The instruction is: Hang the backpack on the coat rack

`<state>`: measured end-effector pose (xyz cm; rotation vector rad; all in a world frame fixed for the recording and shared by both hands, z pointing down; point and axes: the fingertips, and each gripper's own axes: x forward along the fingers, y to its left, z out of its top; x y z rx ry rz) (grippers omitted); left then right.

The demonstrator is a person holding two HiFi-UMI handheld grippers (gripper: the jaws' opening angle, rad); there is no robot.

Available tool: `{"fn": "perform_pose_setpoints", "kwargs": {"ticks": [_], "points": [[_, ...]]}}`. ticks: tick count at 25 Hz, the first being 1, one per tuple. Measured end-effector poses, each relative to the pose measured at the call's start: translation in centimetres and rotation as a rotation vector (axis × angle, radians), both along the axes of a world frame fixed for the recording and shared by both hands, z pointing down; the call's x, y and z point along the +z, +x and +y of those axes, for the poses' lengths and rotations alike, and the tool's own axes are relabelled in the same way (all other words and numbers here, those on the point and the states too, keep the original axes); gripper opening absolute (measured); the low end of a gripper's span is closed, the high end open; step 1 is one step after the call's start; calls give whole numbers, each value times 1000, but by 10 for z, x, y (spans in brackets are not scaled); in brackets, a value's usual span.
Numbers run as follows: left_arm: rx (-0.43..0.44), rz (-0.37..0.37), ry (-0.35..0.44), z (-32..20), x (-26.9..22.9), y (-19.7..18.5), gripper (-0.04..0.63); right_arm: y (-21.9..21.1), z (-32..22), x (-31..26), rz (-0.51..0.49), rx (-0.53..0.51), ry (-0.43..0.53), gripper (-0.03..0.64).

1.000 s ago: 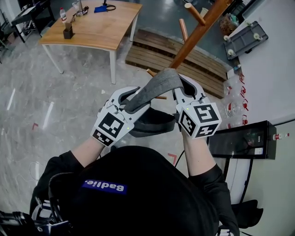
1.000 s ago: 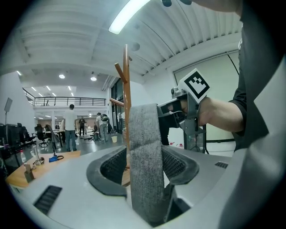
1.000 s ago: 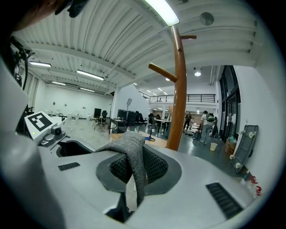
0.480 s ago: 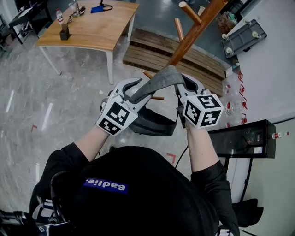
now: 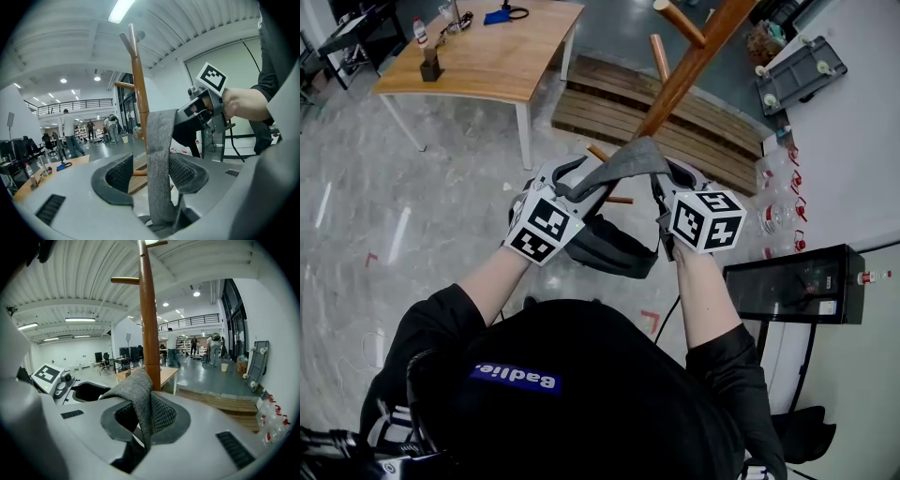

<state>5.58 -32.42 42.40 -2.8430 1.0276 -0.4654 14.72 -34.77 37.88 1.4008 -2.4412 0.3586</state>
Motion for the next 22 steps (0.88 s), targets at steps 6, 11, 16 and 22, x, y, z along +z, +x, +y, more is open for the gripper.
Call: {"fn": "perform_pose_setpoints", "kwargs": {"ticks": [6,11,16,22], "points": [[10,13,-10,-11,4,4,238,1,-7,23,-69,-12,-56,32],[32,32,-45,-11,11,10,238,-7,-2,48,-108,-67,-125,32],[50,38,-47,-9,16,14,238,-21,-1,63,-90,-129,-118,35],[46,2,-3,-7,17,20,238,-25,1,76,60,-144,-35,139]]}}
